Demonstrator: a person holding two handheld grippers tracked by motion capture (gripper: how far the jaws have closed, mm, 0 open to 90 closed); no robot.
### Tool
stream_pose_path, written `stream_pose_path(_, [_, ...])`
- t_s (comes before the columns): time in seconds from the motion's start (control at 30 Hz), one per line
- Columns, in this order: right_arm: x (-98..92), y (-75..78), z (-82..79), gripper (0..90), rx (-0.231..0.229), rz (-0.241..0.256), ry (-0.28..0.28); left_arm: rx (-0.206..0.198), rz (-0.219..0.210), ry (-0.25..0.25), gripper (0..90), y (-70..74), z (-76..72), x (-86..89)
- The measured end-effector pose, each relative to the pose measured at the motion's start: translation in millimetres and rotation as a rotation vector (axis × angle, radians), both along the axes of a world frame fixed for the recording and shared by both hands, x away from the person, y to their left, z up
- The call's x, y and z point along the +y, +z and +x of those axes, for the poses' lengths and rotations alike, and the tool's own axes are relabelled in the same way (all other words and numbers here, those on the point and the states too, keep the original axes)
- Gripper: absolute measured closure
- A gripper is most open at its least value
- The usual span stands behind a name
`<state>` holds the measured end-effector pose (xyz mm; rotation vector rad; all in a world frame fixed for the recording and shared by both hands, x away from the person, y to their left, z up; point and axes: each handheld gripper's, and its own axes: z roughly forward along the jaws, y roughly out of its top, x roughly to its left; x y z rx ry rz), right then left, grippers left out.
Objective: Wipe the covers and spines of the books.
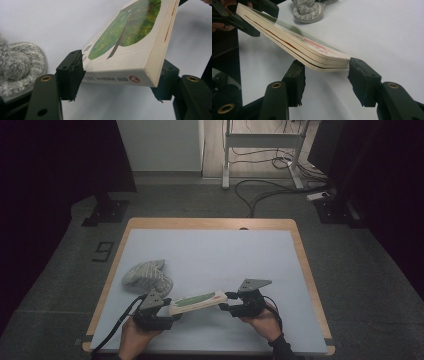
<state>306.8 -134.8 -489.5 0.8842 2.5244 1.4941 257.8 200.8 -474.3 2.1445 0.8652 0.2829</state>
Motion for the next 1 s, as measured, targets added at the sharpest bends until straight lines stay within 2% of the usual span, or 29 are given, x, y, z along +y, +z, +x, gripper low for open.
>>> stream_pose_path(0.07, [-1.7, -0.9, -2.5, 46.3, 0.002, 0.0, -0.002, 0.016, -0.006, 0.003, 31.4, -2.8, -2.7, 0.7])
stream_pose_path(0.43, [-3.4, -8.9, -13.9, 45.6, 0.016, -0.024, 0.017, 0.027, -0.03, 0.006, 30.3, -15.8, -18.4, 4.2])
stream_pose_path(0.6, [-3.5, -11.5, -19.2, 44.5, 0.016, -0.038, 0.019, 0.038, -0.038, 0.004, 30.0, -19.7, -22.0, 5.7])
stream_pose_path(0.77, [-4.1, -13.2, -23.3, 42.7, 0.021, -0.031, 0.02, 0.046, -0.046, 0.001, 29.8, -22.9, -23.9, 6.4])
stream_pose_path(1.0, [-4.8, -14.4, -28.0, 40.9, 0.03, -0.04, 0.028, 0.065, -0.055, -0.021, 29.6, -27.3, -25.7, 8.4])
